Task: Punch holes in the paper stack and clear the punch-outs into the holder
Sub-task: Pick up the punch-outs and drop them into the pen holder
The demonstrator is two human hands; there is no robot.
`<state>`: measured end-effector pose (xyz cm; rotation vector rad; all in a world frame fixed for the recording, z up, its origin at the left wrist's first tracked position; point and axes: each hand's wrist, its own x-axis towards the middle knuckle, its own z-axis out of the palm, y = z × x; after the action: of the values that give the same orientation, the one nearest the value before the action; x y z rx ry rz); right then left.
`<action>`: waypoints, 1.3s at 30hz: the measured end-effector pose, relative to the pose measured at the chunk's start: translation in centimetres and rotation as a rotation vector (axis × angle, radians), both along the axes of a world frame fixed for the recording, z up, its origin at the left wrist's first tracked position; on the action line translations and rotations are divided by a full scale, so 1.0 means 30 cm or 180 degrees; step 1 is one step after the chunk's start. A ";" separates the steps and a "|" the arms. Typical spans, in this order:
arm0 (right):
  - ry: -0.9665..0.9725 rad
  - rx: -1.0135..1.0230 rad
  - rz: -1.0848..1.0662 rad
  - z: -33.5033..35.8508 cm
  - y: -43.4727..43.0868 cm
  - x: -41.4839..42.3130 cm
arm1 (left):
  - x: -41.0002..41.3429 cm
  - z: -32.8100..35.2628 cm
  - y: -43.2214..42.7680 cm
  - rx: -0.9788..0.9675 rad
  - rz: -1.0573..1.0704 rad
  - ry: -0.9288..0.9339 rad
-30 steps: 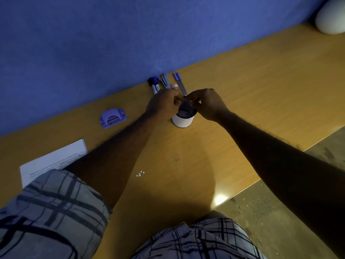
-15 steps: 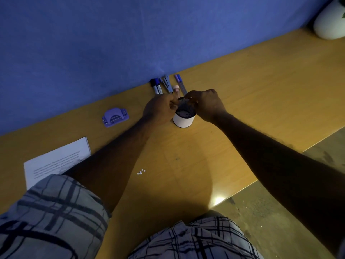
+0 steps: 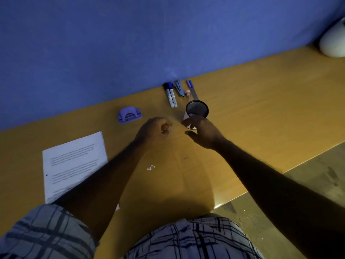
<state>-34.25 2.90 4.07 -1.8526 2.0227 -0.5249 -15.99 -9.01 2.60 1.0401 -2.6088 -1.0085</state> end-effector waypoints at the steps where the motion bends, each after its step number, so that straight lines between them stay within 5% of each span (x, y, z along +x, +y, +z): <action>1: -0.0003 0.0065 0.0044 -0.011 0.010 0.027 | 0.043 -0.017 0.010 0.0030 0.0013 -0.0048; 15: -0.0095 0.0672 0.0183 -0.159 0.078 0.305 | 0.413 -0.199 0.165 0.0261 0.0291 -0.0482; 39: 0.0013 0.0766 0.0466 -0.261 0.011 0.390 | 0.421 -0.285 0.200 0.0142 0.0510 -0.0115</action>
<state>-22.54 3.23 -3.76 -1.8356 1.8428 -0.2263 -3.34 -3.01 -5.94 1.2663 -2.4932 -1.0233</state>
